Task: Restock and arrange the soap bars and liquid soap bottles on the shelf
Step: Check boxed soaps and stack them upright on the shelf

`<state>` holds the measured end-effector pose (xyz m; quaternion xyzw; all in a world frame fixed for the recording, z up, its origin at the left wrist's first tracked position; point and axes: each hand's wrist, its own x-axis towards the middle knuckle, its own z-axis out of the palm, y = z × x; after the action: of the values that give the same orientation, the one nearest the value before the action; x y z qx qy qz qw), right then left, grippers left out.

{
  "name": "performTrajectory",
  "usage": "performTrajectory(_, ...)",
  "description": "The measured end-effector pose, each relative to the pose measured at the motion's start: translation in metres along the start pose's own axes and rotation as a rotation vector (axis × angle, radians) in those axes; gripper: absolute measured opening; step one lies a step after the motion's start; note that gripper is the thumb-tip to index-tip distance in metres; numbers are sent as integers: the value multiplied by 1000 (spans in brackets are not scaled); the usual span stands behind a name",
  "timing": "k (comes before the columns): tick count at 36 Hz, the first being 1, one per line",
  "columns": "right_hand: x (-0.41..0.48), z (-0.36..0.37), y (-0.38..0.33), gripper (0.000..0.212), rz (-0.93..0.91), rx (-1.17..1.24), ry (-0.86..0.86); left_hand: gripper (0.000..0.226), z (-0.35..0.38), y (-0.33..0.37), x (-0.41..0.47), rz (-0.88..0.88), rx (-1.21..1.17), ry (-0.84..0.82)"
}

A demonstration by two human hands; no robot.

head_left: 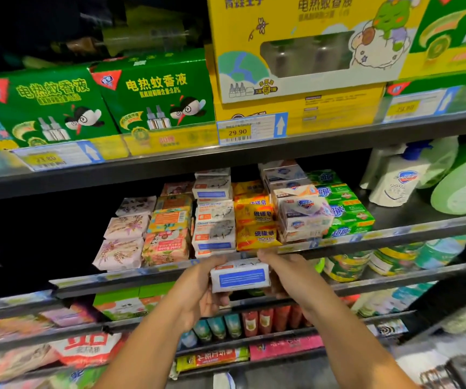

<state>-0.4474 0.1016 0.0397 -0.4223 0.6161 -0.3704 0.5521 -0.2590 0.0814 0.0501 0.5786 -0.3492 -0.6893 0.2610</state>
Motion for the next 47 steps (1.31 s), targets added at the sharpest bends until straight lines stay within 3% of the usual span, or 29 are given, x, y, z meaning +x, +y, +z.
performTrajectory(5,6,-4,0,13,-73,-40,-11,27,-8,2,1,85,16,-17)
performTrajectory(11,12,-10,-17,37,-306,46,-137,45,-30,12,-7,348,139,-101)
performTrajectory(15,14,-2,-34,50,-532,-120,-151,52,-49,20,-13,526,200,-43)
performTrajectory(17,14,6,-43,56,-682,-281,-133,58,-60,22,-14,560,182,-46)
performTrajectory(20,15,19,-53,58,-774,-318,-169,49,-72,25,-11,560,112,-18)
performTrajectory(23,18,30,-60,53,-793,-354,-216,50,-83,27,-6,567,53,35)
performTrajectory(26,23,38,-64,45,-685,-259,-342,50,-100,27,-1,624,19,75)
performTrajectory(30,39,65,-70,11,-564,-299,-344,57,-124,28,1,737,194,129)
performTrajectory(34,59,113,-80,28,-522,-635,-252,57,-158,27,-2,808,360,231)
performTrajectory(36,66,138,-87,27,-535,-720,-284,62,-186,24,2,834,412,267)
performTrajectory(40,75,182,-101,53,-575,-866,-284,68,-235,17,3,831,392,255)
performTrajectory(44,80,221,-110,52,-678,-935,-257,62,-276,7,8,820,444,271)
performTrajectory(47,89,245,-111,51,-726,-967,-204,53,-311,-7,20,755,538,388)
